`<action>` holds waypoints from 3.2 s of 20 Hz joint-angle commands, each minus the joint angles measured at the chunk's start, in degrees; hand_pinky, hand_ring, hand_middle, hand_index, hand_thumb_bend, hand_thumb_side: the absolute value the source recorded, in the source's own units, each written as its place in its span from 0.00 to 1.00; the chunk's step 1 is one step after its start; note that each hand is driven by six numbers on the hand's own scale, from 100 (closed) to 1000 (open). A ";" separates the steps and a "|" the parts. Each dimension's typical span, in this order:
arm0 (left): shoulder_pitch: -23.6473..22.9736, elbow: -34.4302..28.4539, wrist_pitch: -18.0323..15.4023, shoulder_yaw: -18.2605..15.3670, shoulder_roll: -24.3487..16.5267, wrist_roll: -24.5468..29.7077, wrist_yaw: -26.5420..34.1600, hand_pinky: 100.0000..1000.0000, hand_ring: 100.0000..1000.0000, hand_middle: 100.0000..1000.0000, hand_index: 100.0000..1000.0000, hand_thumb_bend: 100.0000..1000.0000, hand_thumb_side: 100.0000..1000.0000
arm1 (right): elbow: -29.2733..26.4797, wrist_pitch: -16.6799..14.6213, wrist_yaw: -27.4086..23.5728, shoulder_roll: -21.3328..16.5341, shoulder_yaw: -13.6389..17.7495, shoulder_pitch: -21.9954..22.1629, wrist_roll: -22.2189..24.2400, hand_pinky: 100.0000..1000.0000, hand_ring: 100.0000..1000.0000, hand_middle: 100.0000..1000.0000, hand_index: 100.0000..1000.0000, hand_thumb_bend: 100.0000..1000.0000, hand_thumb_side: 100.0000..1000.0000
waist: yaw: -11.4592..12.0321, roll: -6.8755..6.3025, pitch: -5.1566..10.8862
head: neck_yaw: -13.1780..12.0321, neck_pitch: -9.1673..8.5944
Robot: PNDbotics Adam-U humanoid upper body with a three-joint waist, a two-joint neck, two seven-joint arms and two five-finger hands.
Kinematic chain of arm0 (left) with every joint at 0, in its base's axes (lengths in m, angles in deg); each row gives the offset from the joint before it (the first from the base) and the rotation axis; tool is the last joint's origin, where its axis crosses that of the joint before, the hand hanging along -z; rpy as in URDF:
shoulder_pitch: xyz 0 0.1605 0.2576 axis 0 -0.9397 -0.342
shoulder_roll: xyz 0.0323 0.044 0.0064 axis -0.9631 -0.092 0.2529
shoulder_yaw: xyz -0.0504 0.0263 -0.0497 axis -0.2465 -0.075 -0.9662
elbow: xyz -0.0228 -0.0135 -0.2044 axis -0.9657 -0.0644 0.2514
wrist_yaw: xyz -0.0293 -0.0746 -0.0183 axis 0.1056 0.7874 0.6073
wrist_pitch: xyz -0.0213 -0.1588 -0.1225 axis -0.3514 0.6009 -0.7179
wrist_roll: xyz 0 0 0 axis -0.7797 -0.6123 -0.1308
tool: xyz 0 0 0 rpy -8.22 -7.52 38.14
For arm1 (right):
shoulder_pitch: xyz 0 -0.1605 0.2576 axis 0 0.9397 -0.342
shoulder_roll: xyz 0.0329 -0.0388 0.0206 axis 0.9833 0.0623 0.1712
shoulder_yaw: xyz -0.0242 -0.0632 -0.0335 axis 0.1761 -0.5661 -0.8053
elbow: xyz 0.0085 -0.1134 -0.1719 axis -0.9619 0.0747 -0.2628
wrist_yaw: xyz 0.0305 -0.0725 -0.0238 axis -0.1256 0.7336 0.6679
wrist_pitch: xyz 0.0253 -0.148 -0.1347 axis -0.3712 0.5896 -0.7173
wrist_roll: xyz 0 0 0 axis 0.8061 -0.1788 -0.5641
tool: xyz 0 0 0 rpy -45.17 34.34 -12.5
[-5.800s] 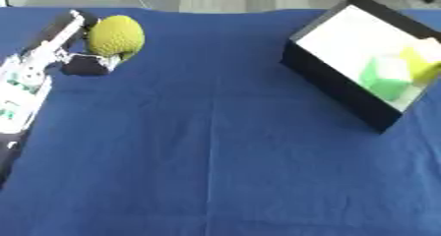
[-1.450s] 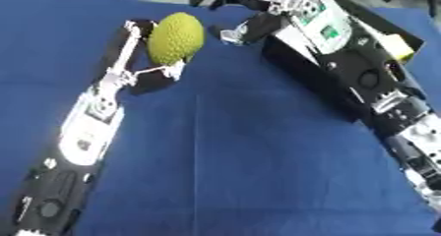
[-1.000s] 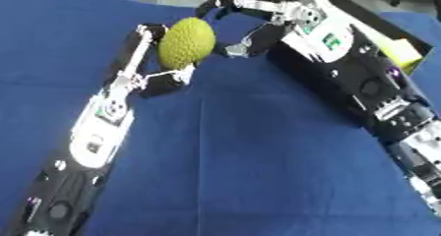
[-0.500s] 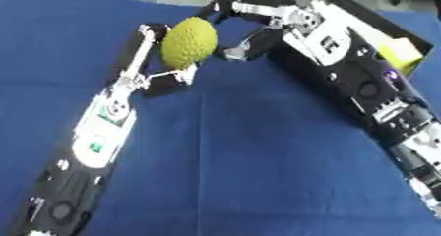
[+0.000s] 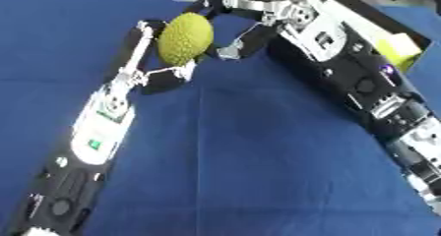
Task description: Pick up the objects with one hand, pass them to the other hand, and then place them into the box on the other side of the table.
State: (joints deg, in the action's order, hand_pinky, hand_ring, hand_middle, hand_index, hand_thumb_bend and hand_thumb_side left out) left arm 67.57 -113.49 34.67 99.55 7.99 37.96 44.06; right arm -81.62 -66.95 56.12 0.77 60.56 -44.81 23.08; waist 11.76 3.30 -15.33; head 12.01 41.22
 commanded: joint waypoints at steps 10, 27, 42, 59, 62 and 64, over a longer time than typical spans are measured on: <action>0.61 -0.67 1.26 -0.88 -0.50 -1.03 -0.93 0.51 0.49 0.37 0.44 0.00 0.00 | -1.01 -16.43 0.21 -2.52 0.16 0.09 13.74 0.88 1.00 0.87 0.93 0.31 0.00 | -0.09 0.09 -0.19 | -0.38 -0.11; 0.47 -0.94 0.22 -0.50 -0.09 0.06 -0.13 0.52 0.50 0.38 0.44 0.00 0.00 | -2.26 -8.63 -4.14 -1.90 0.58 -0.57 13.74 0.87 1.00 0.85 0.93 0.23 0.01 | -0.28 0.02 -0.61 | -0.31 -0.19; 0.55 -0.96 -0.66 -0.05 0.66 0.32 0.54 0.52 0.50 0.38 0.45 0.00 0.00 | -4.12 -2.88 -6.87 -1.85 0.48 -0.80 13.74 0.84 1.00 0.77 0.88 0.15 0.03 | -0.50 -0.03 -0.72 | -0.62 -0.24; 0.44 -2.41 -1.33 0.75 0.68 0.55 1.39 0.52 0.50 0.38 0.48 0.00 0.00 | -3.23 0.07 -9.01 -1.52 2.09 -0.95 13.74 0.77 1.00 0.49 0.52 0.00 0.04 | -0.69 -0.15 -0.95 | -0.49 -0.20; 0.36 -2.32 -1.24 0.79 0.66 0.44 1.33 0.52 0.50 0.39 0.49 0.00 0.00 | -3.75 3.38 -11.34 -1.59 2.80 -1.03 13.74 0.75 1.00 0.46 0.48 0.00 0.00 | -0.76 -0.19 -0.91 | -0.54 -0.26; 0.27 -2.17 -1.14 0.78 0.61 0.51 1.16 0.52 0.50 0.39 0.50 0.00 0.00 | -4.11 5.33 -12.40 -1.67 3.01 -0.99 13.74 0.73 1.00 0.44 0.46 0.00 0.00 | -0.80 -0.21 -0.88 | -0.51 -0.31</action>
State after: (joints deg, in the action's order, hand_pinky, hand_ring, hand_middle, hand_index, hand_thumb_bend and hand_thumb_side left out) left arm 67.05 -114.52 33.49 100.27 8.52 38.63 45.14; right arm -84.71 -57.96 44.95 0.41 62.42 -44.49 32.08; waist 11.03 3.28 -16.52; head 11.50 41.20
